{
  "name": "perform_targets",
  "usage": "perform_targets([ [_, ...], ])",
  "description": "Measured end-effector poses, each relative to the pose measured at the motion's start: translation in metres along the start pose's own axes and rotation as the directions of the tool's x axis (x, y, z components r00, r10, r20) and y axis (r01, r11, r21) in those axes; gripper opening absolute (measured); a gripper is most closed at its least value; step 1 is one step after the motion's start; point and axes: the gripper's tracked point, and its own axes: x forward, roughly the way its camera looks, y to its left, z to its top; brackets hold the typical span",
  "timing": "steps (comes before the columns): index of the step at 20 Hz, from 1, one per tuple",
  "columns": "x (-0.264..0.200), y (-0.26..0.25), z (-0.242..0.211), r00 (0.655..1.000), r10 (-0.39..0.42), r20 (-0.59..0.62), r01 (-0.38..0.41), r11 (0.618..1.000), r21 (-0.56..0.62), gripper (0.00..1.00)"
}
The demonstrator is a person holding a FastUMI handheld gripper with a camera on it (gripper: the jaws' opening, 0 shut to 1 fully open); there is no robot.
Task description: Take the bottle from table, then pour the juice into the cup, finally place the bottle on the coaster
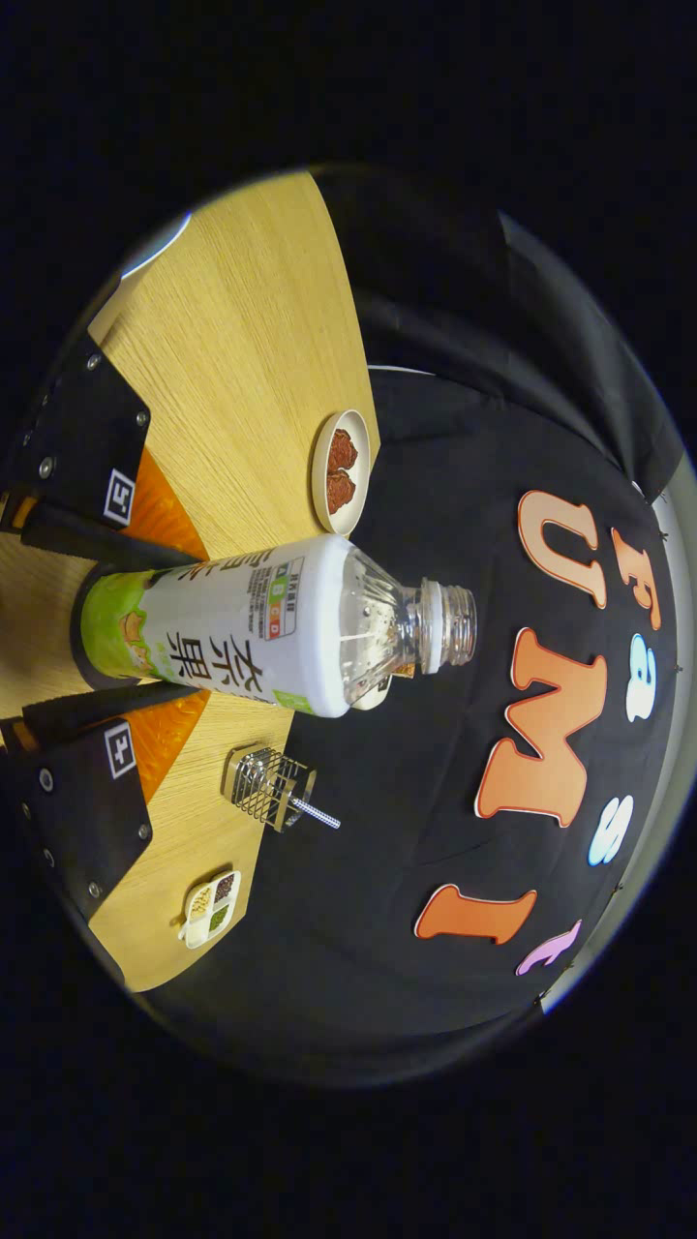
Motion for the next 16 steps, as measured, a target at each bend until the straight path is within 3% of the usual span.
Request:
perform_targets([
  [5,0.005,-0.003,-0.001,1.000,-0.010,0.002,0.010,1.000,0.007,0.59],
  [11,-0.006,-0.009,-0.007,0.998,-0.007,-0.057,0.009,0.999,0.041,0.73],
  [16,-0.036,-0.024,0.020,1.000,-0.006,-0.008,0.006,0.996,0.086,0.89],
])
